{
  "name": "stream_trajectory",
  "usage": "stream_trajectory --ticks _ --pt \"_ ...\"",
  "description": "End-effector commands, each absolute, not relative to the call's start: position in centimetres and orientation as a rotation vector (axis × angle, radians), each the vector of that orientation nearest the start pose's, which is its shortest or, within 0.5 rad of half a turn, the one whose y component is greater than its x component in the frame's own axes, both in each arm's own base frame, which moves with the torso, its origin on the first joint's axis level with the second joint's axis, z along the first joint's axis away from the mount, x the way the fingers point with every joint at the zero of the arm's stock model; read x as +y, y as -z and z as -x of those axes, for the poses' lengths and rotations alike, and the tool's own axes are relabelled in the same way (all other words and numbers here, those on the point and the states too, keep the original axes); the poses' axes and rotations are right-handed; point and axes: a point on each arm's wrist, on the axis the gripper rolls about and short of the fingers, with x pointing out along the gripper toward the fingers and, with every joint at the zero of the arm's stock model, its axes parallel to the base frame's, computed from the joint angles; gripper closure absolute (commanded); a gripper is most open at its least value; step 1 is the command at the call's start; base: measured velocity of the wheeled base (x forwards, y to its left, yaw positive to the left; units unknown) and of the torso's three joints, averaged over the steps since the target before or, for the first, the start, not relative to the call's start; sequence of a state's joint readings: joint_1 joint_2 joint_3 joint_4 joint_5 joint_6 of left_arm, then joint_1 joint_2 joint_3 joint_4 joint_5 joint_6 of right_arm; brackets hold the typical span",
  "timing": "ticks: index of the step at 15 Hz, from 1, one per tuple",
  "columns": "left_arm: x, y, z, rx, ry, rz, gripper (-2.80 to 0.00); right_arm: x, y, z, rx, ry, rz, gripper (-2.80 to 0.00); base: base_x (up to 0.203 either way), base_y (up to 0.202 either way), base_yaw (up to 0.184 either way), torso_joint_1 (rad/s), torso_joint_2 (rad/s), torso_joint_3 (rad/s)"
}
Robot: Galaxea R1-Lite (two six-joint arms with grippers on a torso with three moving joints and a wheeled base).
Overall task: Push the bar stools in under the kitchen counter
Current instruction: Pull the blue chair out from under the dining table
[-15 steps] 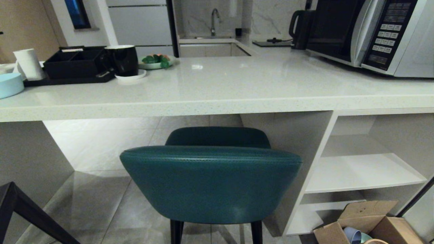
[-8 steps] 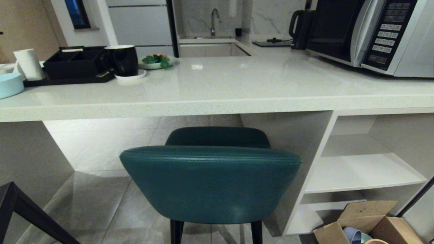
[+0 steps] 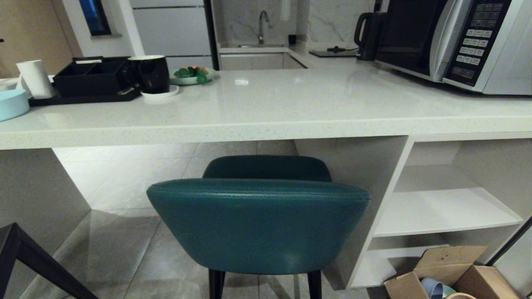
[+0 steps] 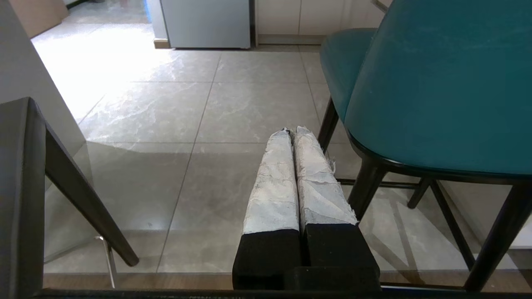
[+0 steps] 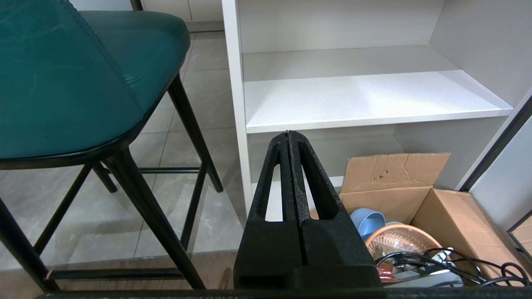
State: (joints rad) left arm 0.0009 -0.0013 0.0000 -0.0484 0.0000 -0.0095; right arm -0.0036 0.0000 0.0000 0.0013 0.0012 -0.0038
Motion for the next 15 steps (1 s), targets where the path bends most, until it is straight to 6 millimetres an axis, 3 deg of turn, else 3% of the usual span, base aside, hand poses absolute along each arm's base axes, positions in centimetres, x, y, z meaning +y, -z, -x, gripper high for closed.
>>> stream_trajectory --ticks 1,15 --pt "0.00 -7.62 2.18 -0.035 -0.001 0.009 0.00 0.01 -7.53 2.29 0.000 0.002 0.003 0.00 0.000 0.000 0.000 0.000 0.00 0.000" --pt "0.00 -7.62 2.18 -0.035 0.000 0.010 0.00 0.01 -7.53 2.29 0.000 0.003 0.003 0.00 0.000 0.000 0.000 0.000 0.00 0.000"
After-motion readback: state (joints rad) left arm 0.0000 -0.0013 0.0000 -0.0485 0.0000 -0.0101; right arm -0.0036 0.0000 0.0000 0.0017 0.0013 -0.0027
